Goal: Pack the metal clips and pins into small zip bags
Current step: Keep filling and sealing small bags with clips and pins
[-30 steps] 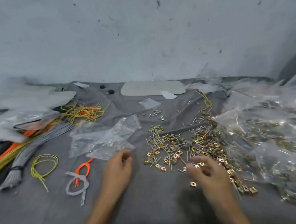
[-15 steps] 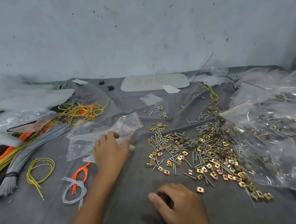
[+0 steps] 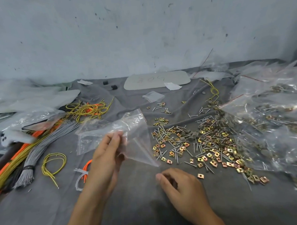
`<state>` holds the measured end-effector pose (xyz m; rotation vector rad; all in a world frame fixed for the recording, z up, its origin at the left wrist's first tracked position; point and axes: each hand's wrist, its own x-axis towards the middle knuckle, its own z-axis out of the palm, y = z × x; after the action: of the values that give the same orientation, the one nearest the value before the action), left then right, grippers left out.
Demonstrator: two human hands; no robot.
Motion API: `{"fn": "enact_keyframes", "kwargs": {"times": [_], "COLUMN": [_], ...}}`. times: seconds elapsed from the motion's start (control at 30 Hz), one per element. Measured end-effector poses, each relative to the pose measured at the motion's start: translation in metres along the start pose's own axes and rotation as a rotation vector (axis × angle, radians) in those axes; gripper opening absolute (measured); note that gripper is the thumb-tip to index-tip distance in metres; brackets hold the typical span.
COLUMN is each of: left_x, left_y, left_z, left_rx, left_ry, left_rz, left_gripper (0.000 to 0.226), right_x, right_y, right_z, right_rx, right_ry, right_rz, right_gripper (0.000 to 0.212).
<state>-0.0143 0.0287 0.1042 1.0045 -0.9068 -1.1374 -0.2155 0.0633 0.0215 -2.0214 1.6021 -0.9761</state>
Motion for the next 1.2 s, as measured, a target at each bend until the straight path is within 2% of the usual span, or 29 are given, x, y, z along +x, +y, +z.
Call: {"fn": "enact_keyframes", "kwargs": {"times": [0.07, 0.2, 0.3, 0.4, 0.47, 0.53, 0.57, 0.6, 0.63, 0.7, 0.77, 0.87, 0.97, 1.03, 1.13, 1.2], "left_x": [-0.01, -0.021, -0.025, -0.029, -0.031, -0.039, -0.044, -0.051, -0.058, -0.067, -0.071, -0.072, -0.069, -0.065, -0.06, -0.058], "left_y": [0.008, -0.009, -0.027, -0.042, -0.052, -0.055, -0.053, -0.051, -0.05, -0.054, -0.058, -0.058, -0.058, -0.057, -0.059, -0.059], "left_z": [0.003, 0.004, 0.004, 0.003, -0.002, -0.007, -0.01, -0.012, -0.012, -0.013, -0.015, -0.017, -0.017, -0.013, -0.007, -0.003], "left_rx": [-0.207, -0.154, -0.164, -0.124, 0.142, 0.558, 0.729, 0.889, 1.042, 1.32, 1.44, 1.392, 1.244, 1.121, 0.896, 0.694], "left_ry": [-0.04, 0.022, 0.046, 0.077, 0.204, 0.402, 0.398, 0.261, 0.059, -0.254, -0.307, -0.209, -0.049, 0.037, 0.05, 0.041], "left_rz": [-0.065, -0.136, -0.213, -0.261, -0.157, 0.101, 0.284, 0.449, 0.526, 0.514, 0.498, 0.5, 0.398, 0.264, 0.069, -0.049], "left_gripper": [0.015, 0.015, 0.016, 0.016, 0.016, 0.023, 0.022, 0.02, 0.021, 0.028, 0.022, 0.013, 0.007, 0.012, 0.017, 0.02], "right_x": [0.0, -0.001, 0.003, 0.008, 0.011, 0.015, 0.017, 0.02, 0.021, 0.023, 0.022, 0.018, 0.014, 0.012, 0.012, 0.012], "right_y": [-0.001, 0.003, 0.002, 0.0, -0.002, -0.005, -0.007, -0.01, -0.012, -0.015, -0.015, -0.015, -0.015, -0.016, -0.017, -0.015], "right_z": [-0.004, -0.008, -0.012, -0.013, -0.011, -0.007, -0.005, -0.002, 0.0, 0.006, 0.01, 0.01, 0.01, 0.012, 0.011, 0.009], "right_rx": [0.118, 0.524, 0.589, 0.574, 0.453, 0.332, 0.313, 0.323, 0.337, 0.297, 0.225, 0.21, 0.232, 0.156, 0.1, 0.142], "right_ry": [-0.014, -0.069, -0.129, -0.178, -0.18, -0.169, -0.149, -0.121, -0.091, -0.037, 0.002, 0.014, -0.057, -0.077, -0.113, -0.132], "right_rz": [0.04, 0.094, 0.149, 0.163, 0.158, 0.182, 0.209, 0.236, 0.256, 0.271, 0.265, 0.229, 0.207, 0.146, 0.073, 0.069], "right_gripper": [0.057, 0.07, 0.077, 0.052, 0.032, 0.028, 0.03, 0.031, 0.032, 0.03, 0.03, 0.049, 0.074, 0.069, 0.046, 0.04]}}
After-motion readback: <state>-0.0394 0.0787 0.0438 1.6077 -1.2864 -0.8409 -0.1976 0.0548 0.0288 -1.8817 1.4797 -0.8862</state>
